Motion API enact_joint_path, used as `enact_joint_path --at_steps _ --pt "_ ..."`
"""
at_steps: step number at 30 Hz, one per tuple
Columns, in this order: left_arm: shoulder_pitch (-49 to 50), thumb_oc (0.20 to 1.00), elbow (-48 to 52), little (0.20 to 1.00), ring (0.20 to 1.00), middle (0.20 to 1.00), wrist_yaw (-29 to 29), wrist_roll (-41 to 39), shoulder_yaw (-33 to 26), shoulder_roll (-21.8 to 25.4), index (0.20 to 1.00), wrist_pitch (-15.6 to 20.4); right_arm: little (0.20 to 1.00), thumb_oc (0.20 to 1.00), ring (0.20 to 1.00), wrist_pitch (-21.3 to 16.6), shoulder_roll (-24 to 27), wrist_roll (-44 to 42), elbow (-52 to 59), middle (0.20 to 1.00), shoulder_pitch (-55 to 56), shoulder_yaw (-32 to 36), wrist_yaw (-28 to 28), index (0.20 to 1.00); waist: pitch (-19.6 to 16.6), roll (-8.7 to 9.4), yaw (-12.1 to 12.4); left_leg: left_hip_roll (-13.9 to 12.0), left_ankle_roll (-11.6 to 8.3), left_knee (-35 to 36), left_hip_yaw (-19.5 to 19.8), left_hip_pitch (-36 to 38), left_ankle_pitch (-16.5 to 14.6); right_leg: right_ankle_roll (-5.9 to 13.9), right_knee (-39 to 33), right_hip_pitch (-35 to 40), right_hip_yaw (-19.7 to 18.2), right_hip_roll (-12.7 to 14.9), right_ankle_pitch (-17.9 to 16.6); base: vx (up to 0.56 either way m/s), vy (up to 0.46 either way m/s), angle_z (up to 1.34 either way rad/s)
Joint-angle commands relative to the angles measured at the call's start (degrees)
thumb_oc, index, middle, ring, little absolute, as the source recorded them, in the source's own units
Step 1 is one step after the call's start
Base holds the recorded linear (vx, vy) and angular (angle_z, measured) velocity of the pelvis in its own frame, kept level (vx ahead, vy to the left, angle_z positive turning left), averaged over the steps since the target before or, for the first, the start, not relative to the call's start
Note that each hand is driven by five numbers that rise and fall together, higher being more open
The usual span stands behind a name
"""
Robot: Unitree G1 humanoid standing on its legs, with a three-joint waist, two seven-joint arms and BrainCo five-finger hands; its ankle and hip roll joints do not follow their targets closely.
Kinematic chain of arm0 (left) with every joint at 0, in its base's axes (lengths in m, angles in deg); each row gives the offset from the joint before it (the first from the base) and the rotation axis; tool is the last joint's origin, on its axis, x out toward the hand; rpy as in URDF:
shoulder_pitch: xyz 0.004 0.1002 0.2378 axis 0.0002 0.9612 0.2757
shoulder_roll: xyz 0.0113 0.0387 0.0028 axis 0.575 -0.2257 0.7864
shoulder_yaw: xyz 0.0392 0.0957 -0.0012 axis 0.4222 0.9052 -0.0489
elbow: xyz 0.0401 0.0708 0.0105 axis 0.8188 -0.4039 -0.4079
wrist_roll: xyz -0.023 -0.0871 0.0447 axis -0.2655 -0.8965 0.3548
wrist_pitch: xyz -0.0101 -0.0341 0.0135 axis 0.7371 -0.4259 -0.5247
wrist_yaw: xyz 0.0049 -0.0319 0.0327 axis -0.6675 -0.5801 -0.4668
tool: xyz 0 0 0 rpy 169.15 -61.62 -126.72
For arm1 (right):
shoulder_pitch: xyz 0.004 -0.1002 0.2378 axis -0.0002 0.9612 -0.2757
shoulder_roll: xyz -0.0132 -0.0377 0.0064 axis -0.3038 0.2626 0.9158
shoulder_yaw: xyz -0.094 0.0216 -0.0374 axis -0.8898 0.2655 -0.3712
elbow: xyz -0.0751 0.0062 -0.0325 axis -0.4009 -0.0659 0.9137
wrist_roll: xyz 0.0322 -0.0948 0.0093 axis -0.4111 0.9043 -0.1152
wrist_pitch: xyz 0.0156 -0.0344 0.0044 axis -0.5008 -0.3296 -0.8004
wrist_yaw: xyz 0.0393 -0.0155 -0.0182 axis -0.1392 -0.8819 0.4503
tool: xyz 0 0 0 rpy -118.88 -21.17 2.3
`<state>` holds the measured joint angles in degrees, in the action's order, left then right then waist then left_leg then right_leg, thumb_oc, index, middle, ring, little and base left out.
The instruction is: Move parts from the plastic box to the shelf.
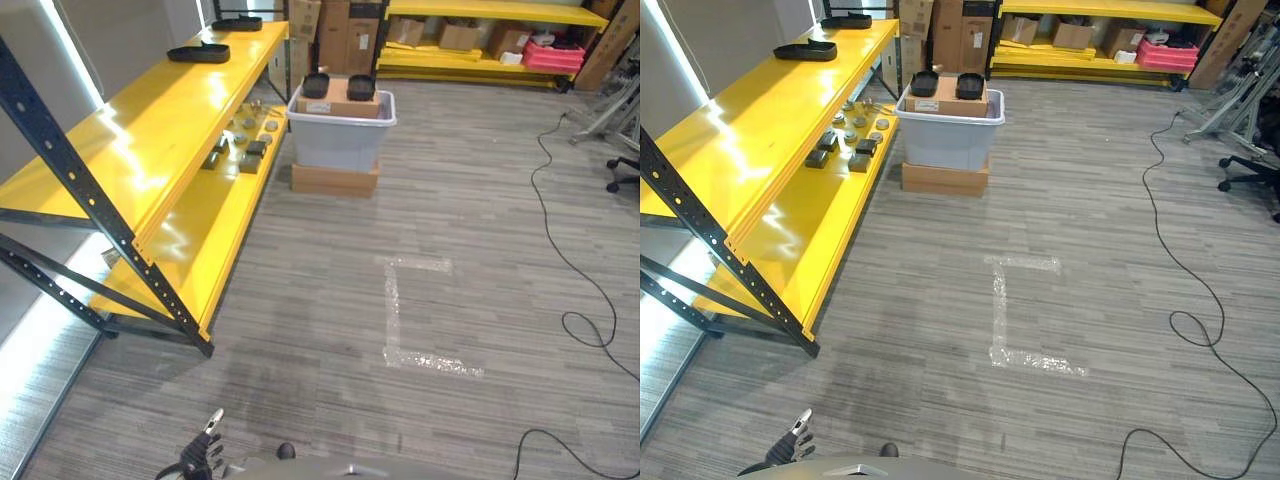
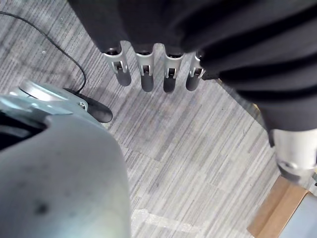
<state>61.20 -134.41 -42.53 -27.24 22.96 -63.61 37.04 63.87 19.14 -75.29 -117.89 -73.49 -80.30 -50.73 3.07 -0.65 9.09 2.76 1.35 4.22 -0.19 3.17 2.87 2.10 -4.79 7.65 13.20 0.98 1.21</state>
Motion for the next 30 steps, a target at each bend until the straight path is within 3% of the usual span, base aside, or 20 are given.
enact_joint_path --at_steps 1,7,11,13,14,15,30 --pt "-2.7 1.000 -1.2 1.000 1.000 1.000 -0.9 -0.7 -0.7 -0.4 1.000 0.8 1.000 1.000 1.000 0.5 1.3 -0.1 -2.4 1.000 -1.4 -0.5 0.8 1.000 -0.6 1.21 1.9 -0.5 -1.59 -1.2 -0.5 -0.3 -4.5 6.18 -0.2 -3.0 0.5 4.5 -4.0 0.00 0.000 0.00" --pt "-2.7 1.000 -1.4 1.000 1.000 1.000 0.3 -0.9 -1.1 -0.3 1.000 0.8 1.000 1.000 1.000 0.3 1.2 -0.3 -2.5 1.000 -1.3 -0.5 0.9 1.000 -0.5 1.23 2.0 -0.5 -1.59 -1.3 -0.6 -0.2 -4.6 6.23 -0.2 -2.9 0.7 4.6 -4.0 0.00 0.000 0.00" --pt "-2.8 1.000 -3.0 1.000 1.000 1.000 1.0 0.8 -1.1 -0.7 1.000 -1.4 1.000 1.000 1.000 0.6 1.0 -0.6 -2.9 1.000 -1.6 -0.6 1.0 1.000 -0.6 1.40 2.1 -0.5 -1.56 -1.4 -0.7 -0.2 -4.7 6.20 -0.2 -2.7 0.8 4.6 -3.9 0.00 0.000 0.00" --pt "-2.9 1.000 -4.1 1.000 1.000 1.000 2.7 2.6 -0.8 -0.8 1.000 -4.0 1.000 1.000 1.000 1.1 1.1 -0.3 -3.0 1.000 -1.7 -0.7 0.7 1.000 -0.7 1.38 2.0 -0.6 -1.54 -1.4 -0.8 -0.1 -4.7 6.17 -0.2 -2.7 0.8 4.6 -3.9 0.00 0.000 0.00" --pt "-3.2 1.000 -5.3 1.000 1.000 1.000 7.4 2.7 -0.8 -1.0 1.000 -8.0 1.000 1.000 1.000 1.3 0.9 -0.3 -3.2 1.000 -1.6 -0.6 0.5 1.000 -0.8 1.39 1.8 -0.6 -1.55 -1.4 -0.9 0.0 -4.7 6.18 -0.2 -2.6 0.8 4.6 -3.8 0.03 0.006 0.00" --pt "-3.4 1.000 -6.4 1.000 1.000 1.000 9.3 2.2 -1.3 -1.0 1.000 -8.8 1.000 1.000 1.000 1.6 0.8 -0.9 -3.4 1.000 -1.7 -0.8 0.7 1.000 -0.9 1.45 1.6 -0.7 -1.57 -1.4 -1.0 0.1 -4.8 6.16 -0.2 -2.5 0.7 4.6 -3.8 0.03 0.006 0.00" --pt "-5.4 1.000 -8.2 1.000 1.000 1.000 9.4 4.0 -0.3 -0.8 1.000 -11.4 1.000 1.000 1.000 4.0 1.4 -2.3 -5.6 1.000 -2.1 0.9 2.0 1.000 -1.9 1.34 0.4 -0.7 -1.40 -1.6 -1.8 1.0 -5.4 5.96 0.0 -2.1 0.0 4.7 -3.7 0.01 0.005 0.00"
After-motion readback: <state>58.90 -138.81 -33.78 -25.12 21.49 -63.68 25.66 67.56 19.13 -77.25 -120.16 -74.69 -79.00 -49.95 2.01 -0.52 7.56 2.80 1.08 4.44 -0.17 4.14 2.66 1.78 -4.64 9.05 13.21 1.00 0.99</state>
